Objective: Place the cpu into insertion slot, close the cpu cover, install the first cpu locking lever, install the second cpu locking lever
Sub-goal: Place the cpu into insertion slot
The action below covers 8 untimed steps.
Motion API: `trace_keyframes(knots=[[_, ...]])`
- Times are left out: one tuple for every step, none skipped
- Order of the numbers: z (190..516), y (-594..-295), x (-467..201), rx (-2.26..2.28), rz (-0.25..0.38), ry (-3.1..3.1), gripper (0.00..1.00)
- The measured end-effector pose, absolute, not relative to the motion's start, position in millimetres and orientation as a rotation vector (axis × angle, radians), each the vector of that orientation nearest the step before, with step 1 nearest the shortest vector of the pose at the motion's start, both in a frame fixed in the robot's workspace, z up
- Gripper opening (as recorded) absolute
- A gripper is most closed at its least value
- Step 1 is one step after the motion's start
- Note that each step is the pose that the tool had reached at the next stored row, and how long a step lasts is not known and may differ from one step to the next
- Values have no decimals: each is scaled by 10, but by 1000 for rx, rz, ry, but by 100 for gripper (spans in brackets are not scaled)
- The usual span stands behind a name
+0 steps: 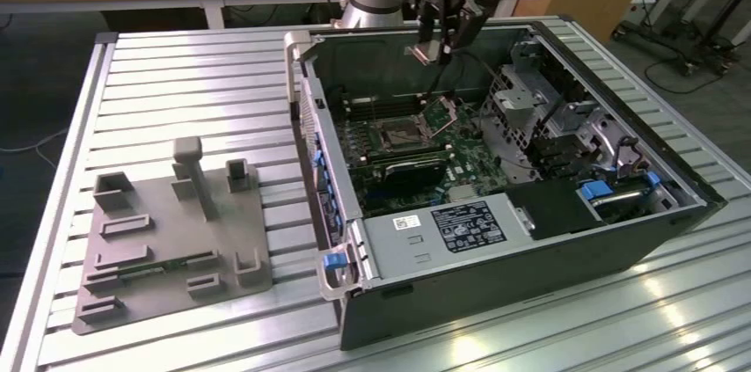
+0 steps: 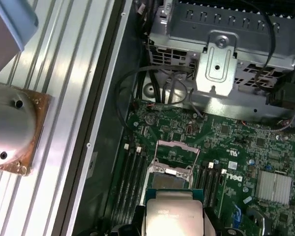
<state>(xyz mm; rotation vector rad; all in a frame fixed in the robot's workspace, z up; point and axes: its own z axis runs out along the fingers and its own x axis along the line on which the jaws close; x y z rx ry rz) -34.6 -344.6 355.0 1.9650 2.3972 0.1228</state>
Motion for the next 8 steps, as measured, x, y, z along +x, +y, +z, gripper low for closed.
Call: trace_keyframes(knots=[[3547, -3446, -346, 1978, 122, 2386, 54], [3545, -3446, -346, 1990, 121, 2377, 54], [3543, -3446, -346, 1999, 119, 2370, 54], [3541, -3446, -346, 2006, 116, 2367, 54], [3539, -3446, -346, 2014, 112, 2365, 54], [3536, -3446, -346, 2022, 109, 2360, 54], [3531, -3446, -346, 2031, 107, 2354, 54], [3524, -3446, -346, 2040, 104, 2349, 54]])
